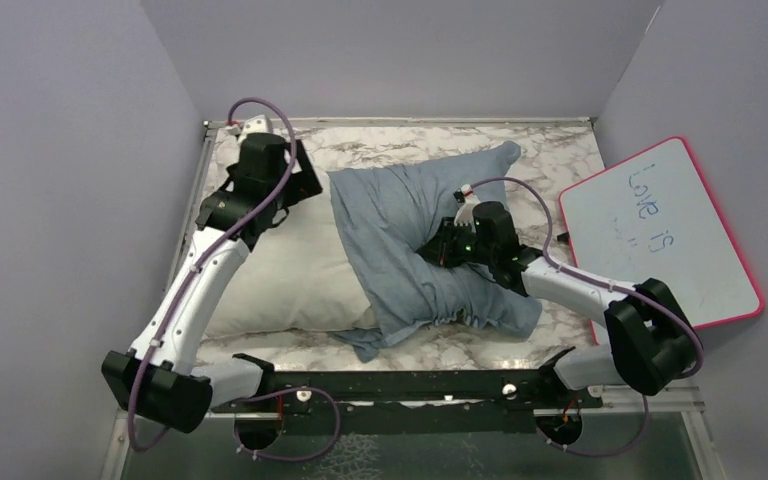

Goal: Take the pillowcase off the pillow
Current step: Remove the pillow from the pillowcase.

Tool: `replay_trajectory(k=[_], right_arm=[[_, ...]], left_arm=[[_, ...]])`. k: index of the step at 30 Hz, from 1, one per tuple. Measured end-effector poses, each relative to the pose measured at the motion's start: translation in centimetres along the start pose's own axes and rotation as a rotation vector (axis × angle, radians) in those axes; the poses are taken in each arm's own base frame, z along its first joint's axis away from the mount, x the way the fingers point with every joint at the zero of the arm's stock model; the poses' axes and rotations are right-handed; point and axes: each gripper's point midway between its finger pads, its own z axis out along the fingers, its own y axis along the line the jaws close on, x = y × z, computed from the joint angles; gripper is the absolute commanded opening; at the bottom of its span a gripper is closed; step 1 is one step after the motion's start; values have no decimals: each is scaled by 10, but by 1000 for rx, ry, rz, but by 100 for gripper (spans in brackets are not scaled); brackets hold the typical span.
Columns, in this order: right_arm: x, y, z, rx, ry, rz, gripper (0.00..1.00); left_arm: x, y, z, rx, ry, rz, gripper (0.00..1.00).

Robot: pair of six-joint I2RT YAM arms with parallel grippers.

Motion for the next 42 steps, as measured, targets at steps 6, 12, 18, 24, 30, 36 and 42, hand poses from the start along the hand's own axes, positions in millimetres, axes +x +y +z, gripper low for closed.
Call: replay_trajectory(k=[6, 12, 18, 24, 30, 36, 42], right_arm=[[-4, 3, -3, -12, -24, -1, 17], [-14, 13, -17, -23, -62, -17, 21], [-34, 34, -52, 6, -71, -77, 44], [-89, 61, -81, 75, -124, -167, 63], [-193, 83, -84, 216, -274, -244, 74], [-222, 74, -22, 263, -172, -302, 91], [-182, 30, 52, 301, 84, -334, 48]], left_arm=[[0, 82, 57, -153, 85, -105, 99], [38, 76, 84, -53, 185, -74, 41], [71, 75, 71, 48, 159, -84, 0], [81, 71, 31, 139, 93, -86, 0], [90, 67, 3, 200, 59, -98, 0], [89, 62, -16, 246, 23, -93, 0], [90, 59, -25, 271, 16, -86, 0]])
